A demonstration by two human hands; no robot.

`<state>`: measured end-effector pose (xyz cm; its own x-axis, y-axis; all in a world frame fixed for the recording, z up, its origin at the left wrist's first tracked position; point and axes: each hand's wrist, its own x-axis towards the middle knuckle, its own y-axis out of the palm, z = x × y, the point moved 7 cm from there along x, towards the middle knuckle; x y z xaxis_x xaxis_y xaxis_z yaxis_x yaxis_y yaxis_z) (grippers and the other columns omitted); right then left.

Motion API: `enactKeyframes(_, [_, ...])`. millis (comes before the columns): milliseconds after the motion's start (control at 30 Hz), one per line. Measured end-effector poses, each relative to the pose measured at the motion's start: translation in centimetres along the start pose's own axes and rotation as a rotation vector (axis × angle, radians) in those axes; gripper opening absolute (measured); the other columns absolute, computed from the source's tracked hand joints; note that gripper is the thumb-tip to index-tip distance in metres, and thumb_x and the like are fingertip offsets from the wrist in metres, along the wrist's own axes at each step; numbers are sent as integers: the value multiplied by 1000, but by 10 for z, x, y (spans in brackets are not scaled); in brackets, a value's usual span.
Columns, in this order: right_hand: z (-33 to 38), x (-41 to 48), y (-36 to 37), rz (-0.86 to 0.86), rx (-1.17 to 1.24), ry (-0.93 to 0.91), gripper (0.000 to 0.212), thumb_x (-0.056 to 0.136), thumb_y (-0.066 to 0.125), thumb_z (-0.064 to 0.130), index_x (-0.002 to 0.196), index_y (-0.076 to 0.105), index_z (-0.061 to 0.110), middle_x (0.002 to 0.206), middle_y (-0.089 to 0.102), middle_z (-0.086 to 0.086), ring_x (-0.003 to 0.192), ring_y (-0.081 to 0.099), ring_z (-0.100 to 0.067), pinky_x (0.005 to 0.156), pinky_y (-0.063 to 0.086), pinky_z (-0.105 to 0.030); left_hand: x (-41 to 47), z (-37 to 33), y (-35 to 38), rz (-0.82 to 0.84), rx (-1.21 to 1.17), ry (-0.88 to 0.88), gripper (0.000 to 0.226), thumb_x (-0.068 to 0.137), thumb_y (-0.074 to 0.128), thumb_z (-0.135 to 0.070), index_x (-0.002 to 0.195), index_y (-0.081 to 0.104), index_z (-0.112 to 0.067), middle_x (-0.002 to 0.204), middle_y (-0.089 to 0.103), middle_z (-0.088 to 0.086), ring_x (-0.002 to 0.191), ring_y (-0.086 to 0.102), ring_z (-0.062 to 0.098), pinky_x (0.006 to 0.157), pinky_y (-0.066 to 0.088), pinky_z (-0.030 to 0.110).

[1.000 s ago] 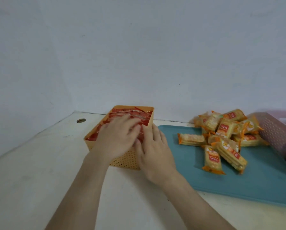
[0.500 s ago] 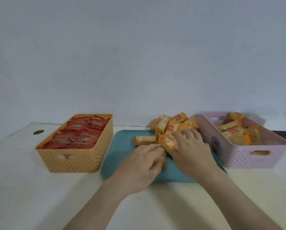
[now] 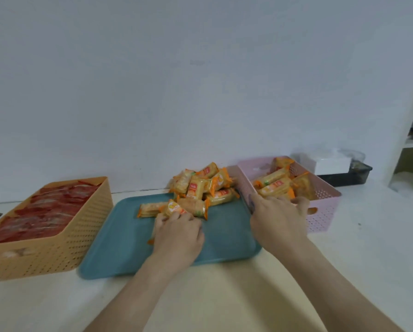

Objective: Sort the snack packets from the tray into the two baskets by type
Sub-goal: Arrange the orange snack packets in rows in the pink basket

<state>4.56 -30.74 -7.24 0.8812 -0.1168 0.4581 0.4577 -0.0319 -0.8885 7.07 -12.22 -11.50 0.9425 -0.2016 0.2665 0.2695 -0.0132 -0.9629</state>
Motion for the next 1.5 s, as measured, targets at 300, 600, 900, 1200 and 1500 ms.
enactKeyframes(300, [-3, 0, -11, 31, 68, -62, 23, 79, 58, 8, 94, 52, 23, 89, 71, 1, 89, 65, -24, 79, 27, -40, 44, -44, -9, 99, -755, -33, 23, 95, 48, -29, 91, 70, -27, 76, 71, -11, 69, 62, 12, 66, 50, 30])
enactKeyframes(600, [10, -42, -29, -188, 110, -182, 12, 58, 50, 9, 58, 59, 18, 47, 58, 1, 48, 56, -21, 65, 36, -36, 61, -92, -45, 11, -912, -28, 25, 93, 49, -25, 71, 61, -18, 56, 61, -8, 53, 57, 7, 46, 39, 24])
enactKeyframes(900, [82, -84, -84, -106, 364, -482, 23, 73, 63, 45, 62, 59, 25, 57, 63, 6, 58, 59, -19, 57, 43, -30, -15, 1, -88, -235, -741, -53, 28, 69, 42, -35, 63, 60, -15, 50, 57, -10, 50, 50, 11, 54, 40, 34])
enactKeyframes(1200, [57, -44, -69, 226, 412, -460, 36, 90, 54, 56, 120, 61, 37, 119, 61, 11, 106, 57, -13, 78, 41, -28, -72, 46, -77, -166, -398, -163, 12, 88, 51, -31, 88, 62, -27, 74, 62, -7, 74, 57, 20, 58, 41, 34])
enactKeyframes(1500, [67, -52, -39, 152, 217, -583, 59, 75, 29, 73, 97, 65, 32, 102, 59, 7, 102, 58, -19, 72, 30, -31, -74, -22, -75, 100, -146, 607, 11, 86, 44, -31, 94, 52, -31, 93, 60, -9, 89, 57, 16, 70, 53, 40])
